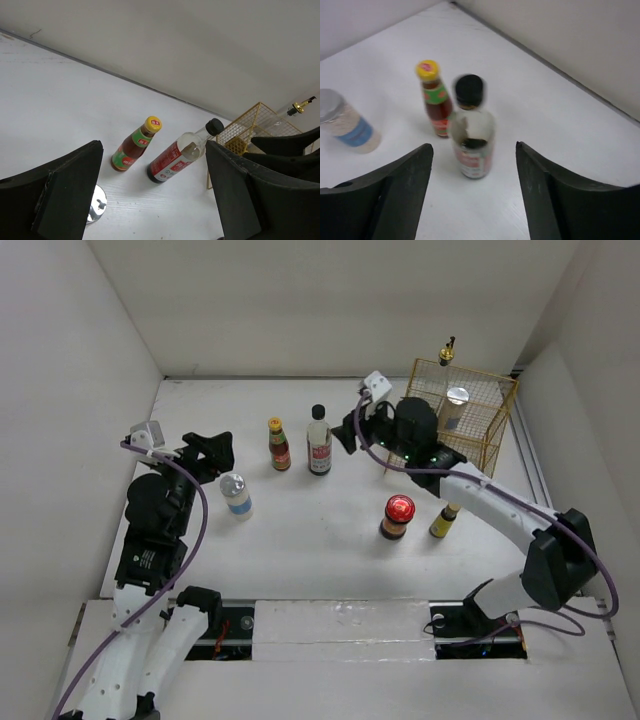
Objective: Organize the condiment bottles
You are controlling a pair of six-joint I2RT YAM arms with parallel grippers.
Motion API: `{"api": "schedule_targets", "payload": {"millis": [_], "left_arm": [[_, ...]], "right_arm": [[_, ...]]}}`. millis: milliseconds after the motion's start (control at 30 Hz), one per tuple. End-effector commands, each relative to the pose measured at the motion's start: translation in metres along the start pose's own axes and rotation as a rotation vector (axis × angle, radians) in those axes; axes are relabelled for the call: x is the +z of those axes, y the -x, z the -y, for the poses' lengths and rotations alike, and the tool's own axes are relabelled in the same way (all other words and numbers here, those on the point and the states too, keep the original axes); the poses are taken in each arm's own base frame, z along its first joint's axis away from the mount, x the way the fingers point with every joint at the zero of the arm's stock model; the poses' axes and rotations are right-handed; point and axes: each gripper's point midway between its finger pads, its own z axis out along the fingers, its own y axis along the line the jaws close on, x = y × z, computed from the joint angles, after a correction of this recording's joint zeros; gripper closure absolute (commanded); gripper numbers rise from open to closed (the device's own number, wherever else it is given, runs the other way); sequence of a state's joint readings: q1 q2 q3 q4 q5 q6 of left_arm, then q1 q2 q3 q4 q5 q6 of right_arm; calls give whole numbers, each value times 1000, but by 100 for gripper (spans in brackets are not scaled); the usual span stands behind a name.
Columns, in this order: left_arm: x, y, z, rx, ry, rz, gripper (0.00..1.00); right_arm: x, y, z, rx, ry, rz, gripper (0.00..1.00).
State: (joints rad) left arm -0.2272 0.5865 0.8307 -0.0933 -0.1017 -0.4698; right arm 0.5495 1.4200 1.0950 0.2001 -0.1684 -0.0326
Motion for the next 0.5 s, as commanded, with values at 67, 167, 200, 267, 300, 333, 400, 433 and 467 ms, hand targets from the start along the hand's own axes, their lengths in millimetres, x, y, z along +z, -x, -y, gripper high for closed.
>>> {"api": "schedule_targets", "payload": {"millis": [67,167,200,267,300,333,400,433,467], "left_arm": [[-5,21,12,-15,-45,72,21],[-4,17,10,-13,-40,64,21],[-4,17,10,-13,-40,64,21],[-4,16,11,-13,-48,59,21],[-7,18,12,-14,-53,67,21],[-7,18,12,-14,-53,67,21],[-7,18,12,-14,-53,67,21],[-5,16,11,-13,-48,59,21],[-4,16,11,-13,-48,59,21]], "right_arm": [[23,44,-60,-141,155,83,22],[42,40,-61,-150,133,64,19],[46,46,-59,-150,122,74,18],[56,39,-52,-148,83,55,18],[59,39,-49,-148,68,54,16],[64,34,-47,-136,58,44,16],[68,33,-37,-125,38,40,16],[72,40,-37,-115,38,53,16],[78,27,-34,-112,42,28,16]]}}
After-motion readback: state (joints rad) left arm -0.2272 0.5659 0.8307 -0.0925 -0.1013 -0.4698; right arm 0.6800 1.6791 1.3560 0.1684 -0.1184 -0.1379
